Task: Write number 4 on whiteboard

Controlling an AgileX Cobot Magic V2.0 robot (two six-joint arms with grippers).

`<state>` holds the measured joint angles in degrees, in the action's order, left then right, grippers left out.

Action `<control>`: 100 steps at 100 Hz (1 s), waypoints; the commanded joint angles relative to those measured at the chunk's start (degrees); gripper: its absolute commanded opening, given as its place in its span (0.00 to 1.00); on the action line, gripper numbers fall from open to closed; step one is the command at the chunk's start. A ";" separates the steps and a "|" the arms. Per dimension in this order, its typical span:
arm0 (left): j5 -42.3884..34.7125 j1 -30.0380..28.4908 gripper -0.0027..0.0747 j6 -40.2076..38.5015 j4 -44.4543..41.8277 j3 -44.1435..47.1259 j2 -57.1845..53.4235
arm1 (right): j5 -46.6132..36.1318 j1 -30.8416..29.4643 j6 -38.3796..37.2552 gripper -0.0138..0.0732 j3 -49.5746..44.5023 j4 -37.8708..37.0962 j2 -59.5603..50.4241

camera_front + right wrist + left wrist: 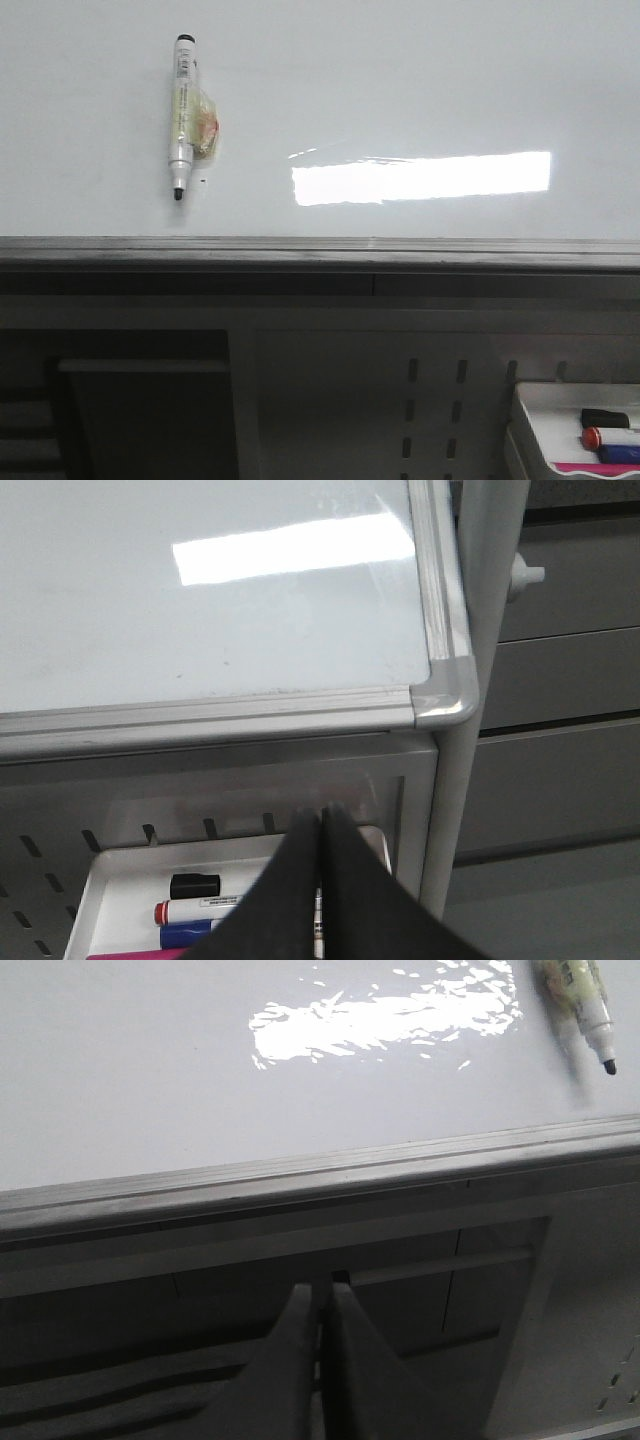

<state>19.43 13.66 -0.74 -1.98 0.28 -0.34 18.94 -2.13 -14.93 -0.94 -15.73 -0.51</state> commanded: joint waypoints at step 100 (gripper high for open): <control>-9.44 -0.15 0.01 -0.62 5.26 1.88 -1.38 | -23.08 -0.45 0.59 0.08 -1.06 -8.86 -0.87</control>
<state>18.25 13.66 -0.74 -2.71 0.28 -0.34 10.59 -2.13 -14.93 -0.94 -23.37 -0.51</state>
